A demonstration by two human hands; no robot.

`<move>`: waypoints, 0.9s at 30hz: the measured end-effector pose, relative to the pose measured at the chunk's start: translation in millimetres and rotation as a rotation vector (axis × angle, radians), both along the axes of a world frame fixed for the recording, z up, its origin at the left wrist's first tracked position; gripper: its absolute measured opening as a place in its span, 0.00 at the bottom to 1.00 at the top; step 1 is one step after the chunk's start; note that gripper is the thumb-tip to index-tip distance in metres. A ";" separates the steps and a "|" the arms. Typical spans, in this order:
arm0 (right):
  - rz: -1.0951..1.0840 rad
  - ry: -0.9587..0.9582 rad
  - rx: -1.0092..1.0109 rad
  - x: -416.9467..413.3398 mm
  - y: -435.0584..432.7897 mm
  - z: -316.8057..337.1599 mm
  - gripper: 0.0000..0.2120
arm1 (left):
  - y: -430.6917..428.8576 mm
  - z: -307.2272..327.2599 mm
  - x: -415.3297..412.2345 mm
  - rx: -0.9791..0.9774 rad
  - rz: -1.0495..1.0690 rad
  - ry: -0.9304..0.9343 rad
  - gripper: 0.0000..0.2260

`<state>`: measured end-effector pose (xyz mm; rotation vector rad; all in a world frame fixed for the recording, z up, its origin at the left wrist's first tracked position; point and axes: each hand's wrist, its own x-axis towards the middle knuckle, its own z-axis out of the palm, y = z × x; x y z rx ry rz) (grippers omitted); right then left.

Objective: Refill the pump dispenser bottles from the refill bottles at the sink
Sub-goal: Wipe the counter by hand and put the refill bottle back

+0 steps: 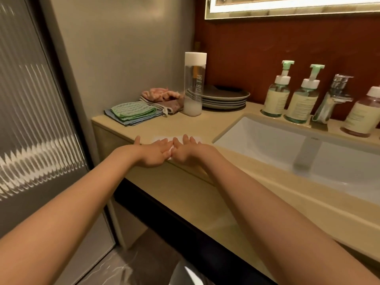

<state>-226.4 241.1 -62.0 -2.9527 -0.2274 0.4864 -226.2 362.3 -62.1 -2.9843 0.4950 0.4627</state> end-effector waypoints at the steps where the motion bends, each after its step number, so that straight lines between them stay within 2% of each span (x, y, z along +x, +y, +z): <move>1: 0.010 0.000 0.000 4.8 3.7 0.1 0.28 | 3.3 0.3 3.6 0.002 0.011 -0.001 0.22; 14: 0.078 -0.003 0.005 66.2 35.0 -2.7 0.26 | 32.2 0.1 56.1 0.014 0.122 0.014 0.22; 27: 0.058 0.015 -0.001 117.9 21.7 2.8 0.28 | 10.7 2.1 107.3 0.016 0.156 -0.002 0.23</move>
